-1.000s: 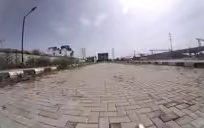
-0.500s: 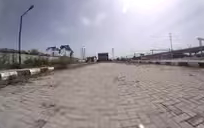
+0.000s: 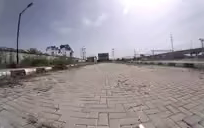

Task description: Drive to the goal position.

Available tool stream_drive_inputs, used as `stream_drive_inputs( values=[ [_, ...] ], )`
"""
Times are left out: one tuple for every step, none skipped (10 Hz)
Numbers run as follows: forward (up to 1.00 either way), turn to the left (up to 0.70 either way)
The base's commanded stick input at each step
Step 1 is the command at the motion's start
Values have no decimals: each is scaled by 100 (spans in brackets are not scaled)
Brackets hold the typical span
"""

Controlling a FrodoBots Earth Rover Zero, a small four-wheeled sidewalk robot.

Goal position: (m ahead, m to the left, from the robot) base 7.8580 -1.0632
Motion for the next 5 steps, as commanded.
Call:
stream_drive_inputs(
  values=[
    [100, 0],
    [100, 0],
    [100, 0],
    [100, 0],
    [100, 0]
  ],
)
